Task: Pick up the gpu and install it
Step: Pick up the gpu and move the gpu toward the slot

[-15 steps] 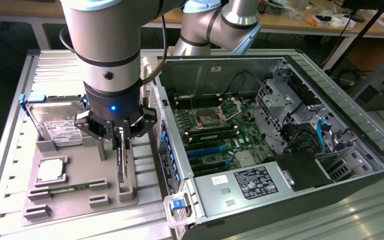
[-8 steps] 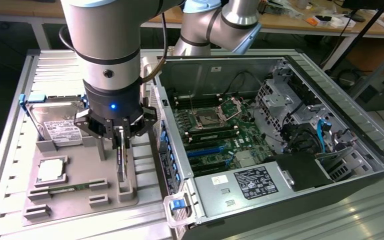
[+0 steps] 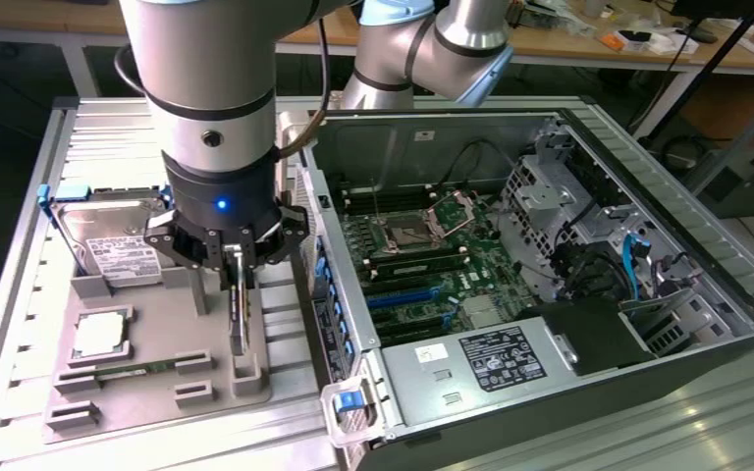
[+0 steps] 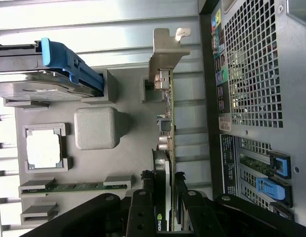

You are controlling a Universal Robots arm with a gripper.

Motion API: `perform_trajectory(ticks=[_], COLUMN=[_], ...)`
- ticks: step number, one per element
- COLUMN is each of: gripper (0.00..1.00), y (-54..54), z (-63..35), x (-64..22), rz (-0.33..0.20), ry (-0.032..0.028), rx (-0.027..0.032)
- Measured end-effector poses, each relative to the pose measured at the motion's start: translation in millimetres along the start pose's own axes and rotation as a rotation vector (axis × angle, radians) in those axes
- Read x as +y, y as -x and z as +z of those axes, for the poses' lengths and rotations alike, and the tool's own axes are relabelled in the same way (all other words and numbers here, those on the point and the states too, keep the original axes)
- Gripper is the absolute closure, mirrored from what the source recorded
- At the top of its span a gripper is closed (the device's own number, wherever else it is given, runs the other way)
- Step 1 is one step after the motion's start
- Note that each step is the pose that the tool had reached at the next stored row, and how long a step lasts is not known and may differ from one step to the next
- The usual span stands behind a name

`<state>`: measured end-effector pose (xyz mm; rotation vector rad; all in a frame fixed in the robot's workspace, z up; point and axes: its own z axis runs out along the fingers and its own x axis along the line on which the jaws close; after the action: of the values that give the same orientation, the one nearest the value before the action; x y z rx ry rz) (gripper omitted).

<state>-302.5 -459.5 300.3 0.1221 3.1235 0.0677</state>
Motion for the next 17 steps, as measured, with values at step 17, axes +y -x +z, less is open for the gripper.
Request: perform_trajectory(ticks=[17], gripper=[0.73], y=[0.2], z=[-13.6], x=[0.6], rz=[0.001], ry=[0.0], rx=[-0.0001])
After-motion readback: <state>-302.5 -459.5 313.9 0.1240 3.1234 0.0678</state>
